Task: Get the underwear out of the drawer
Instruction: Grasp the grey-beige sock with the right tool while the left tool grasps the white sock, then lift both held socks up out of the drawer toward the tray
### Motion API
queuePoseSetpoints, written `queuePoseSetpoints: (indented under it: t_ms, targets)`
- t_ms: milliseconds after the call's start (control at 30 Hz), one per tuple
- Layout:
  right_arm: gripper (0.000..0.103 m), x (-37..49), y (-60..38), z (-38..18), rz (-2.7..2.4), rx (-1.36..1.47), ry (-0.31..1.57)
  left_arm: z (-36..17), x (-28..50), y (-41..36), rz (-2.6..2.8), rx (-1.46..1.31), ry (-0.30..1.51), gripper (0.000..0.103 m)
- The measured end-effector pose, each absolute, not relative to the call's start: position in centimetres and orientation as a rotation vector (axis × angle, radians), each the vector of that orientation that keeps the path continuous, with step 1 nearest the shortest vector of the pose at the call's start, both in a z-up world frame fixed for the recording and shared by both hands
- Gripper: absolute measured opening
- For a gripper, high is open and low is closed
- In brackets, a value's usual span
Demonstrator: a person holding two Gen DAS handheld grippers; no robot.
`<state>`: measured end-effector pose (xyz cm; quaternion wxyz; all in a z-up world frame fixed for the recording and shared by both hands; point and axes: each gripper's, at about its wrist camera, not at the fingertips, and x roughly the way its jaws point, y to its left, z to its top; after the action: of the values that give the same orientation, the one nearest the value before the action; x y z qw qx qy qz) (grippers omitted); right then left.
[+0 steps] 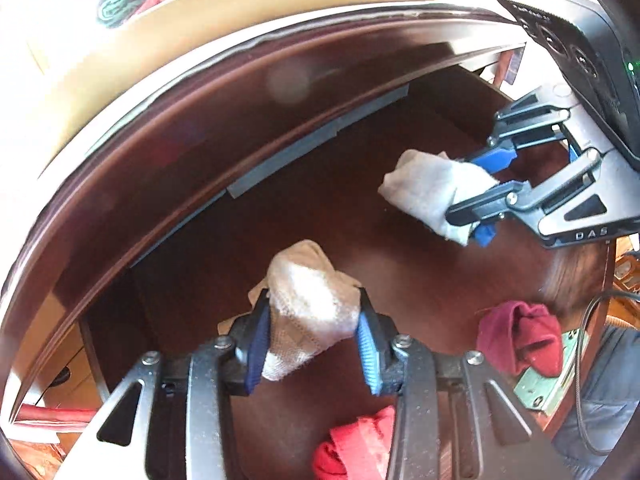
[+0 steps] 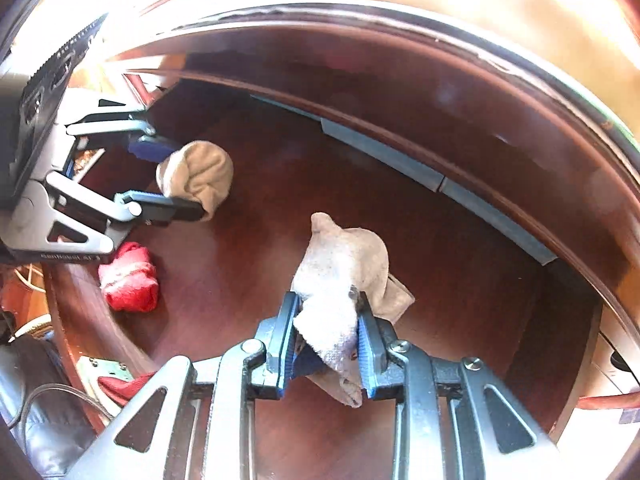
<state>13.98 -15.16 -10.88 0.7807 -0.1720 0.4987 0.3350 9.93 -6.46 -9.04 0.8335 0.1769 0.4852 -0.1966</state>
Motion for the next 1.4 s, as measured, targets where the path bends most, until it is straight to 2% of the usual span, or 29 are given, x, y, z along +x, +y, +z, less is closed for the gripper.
queuePoseSetpoints:
  t_ms: [700, 1400]
  targets:
    - [0.029, 12.5, -19.1, -6.8, 0.742, -0.276, 0.972, -7.2, 8.5, -5.4, -0.353, 0.317, 0.967, 0.038]
    - [0.029, 11.5, -20.7, -5.3, 0.718, -0.246, 0.903, -5.9, 7.3, -4.2, -0.311, 0.265, 0.884, 0.038]
